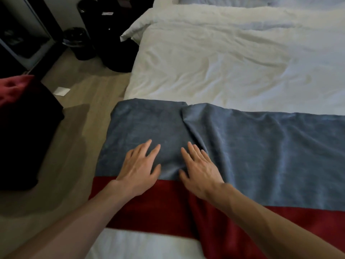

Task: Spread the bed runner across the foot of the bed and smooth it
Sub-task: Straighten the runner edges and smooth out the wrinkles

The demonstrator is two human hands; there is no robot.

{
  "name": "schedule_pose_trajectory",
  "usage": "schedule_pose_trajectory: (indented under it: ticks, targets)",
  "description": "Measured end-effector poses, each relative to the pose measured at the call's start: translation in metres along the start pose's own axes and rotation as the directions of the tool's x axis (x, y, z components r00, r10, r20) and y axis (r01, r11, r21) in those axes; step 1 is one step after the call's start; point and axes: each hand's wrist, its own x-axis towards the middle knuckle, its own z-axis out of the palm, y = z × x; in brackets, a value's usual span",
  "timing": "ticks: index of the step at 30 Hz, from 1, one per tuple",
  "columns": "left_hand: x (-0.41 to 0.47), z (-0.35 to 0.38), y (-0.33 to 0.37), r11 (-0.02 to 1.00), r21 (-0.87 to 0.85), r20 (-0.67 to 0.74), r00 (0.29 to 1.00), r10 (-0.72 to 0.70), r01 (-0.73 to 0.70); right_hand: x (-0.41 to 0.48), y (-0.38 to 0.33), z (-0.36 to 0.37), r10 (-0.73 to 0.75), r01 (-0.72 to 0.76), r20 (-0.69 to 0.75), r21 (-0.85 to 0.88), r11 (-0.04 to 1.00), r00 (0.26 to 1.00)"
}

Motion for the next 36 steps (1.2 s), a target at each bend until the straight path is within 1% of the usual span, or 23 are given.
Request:
schedule_pose_trajectory:
  ticks: [3, 9, 12, 15, 18, 21, 25, 28, 31, 34, 36]
  targets:
    - [0.017, -0.003, -0.028, 0.999, -0.014, 0.032, 0.999, 0.035, -0.035, 0.038, -0.013, -0.004, 0.03, -0.03, 0.017, -0.016, 0.999, 0.999]
    - [0.066, -0.005, -0.07, 0.999, 0.002, 0.095, 0.995, 0.04, -0.041, 0.104, -0.033, -0.009, 0.01, -0.012, 0.1, 0.014, 1.0, 0.995]
    - [0.095, -0.005, -0.077, 1.0, 0.013, 0.114, 0.993, -0.01, 0.008, 0.134, -0.035, -0.01, 0.048, -0.052, 0.129, 0.027, 0.998, 0.99]
    - [0.125, -0.008, -0.081, 0.997, 0.009, 0.112, 0.991, -0.073, 0.072, 0.164, -0.032, -0.011, 0.087, -0.088, 0.098, 0.005, 0.996, 0.991]
    - [0.155, -0.007, -0.085, 0.998, 0.001, 0.144, 0.988, -0.063, 0.064, 0.192, -0.023, -0.014, 0.125, -0.127, 0.093, 0.013, 0.992, 0.988]
    - [0.185, -0.009, -0.09, 0.995, -0.038, 0.157, 0.984, -0.081, 0.088, 0.218, -0.013, -0.018, 0.148, -0.15, 0.101, 0.012, 0.989, 0.984]
    - [0.222, -0.012, -0.095, 0.992, -0.009, 0.146, 0.982, -0.123, 0.126, 0.24, 0.002, -0.026, 0.229, -0.23, 0.043, 0.033, 0.973, 0.973]
    - [0.235, -0.01, -0.103, 0.992, -0.002, 0.109, 0.987, -0.121, 0.122, 0.247, 0.004, -0.029, 0.232, -0.234, 0.04, 0.061, 0.97, 0.972]
    - [0.236, -0.004, -0.116, 0.994, 0.035, 0.085, 0.991, -0.104, 0.101, 0.256, -0.005, -0.027, 0.202, -0.207, 0.063, 0.083, 0.975, 0.977]
    - [0.23, 0.0, -0.141, 0.985, 0.075, 0.053, 0.986, -0.157, 0.153, 0.272, -0.021, -0.022, 0.146, -0.151, 0.059, 0.094, 0.984, 0.987]
    - [0.225, 0.003, -0.161, 0.981, 0.037, 0.056, 0.98, -0.192, 0.19, 0.283, -0.037, -0.015, 0.109, -0.115, 0.056, 0.119, 0.986, 0.992]
